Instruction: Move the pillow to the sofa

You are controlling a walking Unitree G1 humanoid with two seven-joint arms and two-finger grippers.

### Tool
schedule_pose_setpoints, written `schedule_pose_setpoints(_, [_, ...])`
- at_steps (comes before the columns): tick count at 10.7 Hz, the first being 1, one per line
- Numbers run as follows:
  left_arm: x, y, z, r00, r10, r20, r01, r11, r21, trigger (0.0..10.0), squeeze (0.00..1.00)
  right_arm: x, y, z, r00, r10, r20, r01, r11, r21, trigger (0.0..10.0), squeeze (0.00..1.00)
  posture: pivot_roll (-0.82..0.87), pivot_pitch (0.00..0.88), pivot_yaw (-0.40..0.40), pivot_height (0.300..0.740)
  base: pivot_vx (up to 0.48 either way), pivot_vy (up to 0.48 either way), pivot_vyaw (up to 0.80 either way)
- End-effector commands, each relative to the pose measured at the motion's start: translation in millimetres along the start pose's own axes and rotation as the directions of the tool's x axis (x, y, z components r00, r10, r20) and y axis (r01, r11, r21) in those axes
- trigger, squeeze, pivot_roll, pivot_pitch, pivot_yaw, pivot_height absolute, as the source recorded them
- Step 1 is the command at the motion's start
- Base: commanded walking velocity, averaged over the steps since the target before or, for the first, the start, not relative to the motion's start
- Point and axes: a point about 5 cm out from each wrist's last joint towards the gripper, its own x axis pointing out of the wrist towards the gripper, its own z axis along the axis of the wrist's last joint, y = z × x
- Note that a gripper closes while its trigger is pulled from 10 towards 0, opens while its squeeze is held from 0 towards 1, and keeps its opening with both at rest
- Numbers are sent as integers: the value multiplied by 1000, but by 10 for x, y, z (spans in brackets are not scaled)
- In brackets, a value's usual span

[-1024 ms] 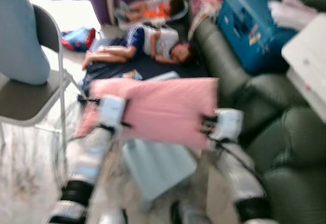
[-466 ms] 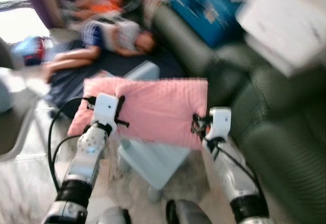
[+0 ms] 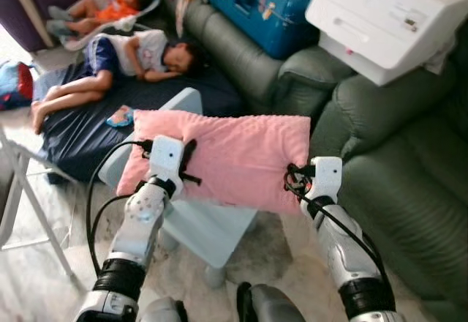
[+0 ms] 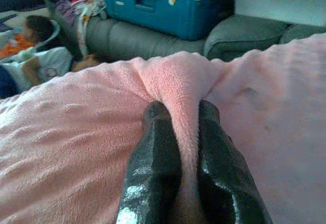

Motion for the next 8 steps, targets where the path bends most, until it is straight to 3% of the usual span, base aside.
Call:
schedule_pose_setpoints(1, [20, -47, 81, 999, -31, 33, 31, 999, 6, 10000, 0, -6, -15, 7, 1000, -5, 5, 5, 1000, -4, 10000, 0, -91, 93, -42, 740, 0, 0, -800])
schedule_pose_setpoints(3, [17, -56, 72, 999, -29, 25, 30, 999, -16, 10000, 0, -4, -21, 13, 1000, -6, 7, 6, 1000, -4, 10000, 0, -91, 94, -44, 740, 0, 0, 0])
schedule_pose_setpoints(8, [2, -60, 64, 999, -38, 18, 38, 999, -7, 10000, 0, -7, -38, 23, 1000, -8, 7, 8, 1000, -16, 10000, 0, -96, 103, -44, 740, -309, 0, 0])
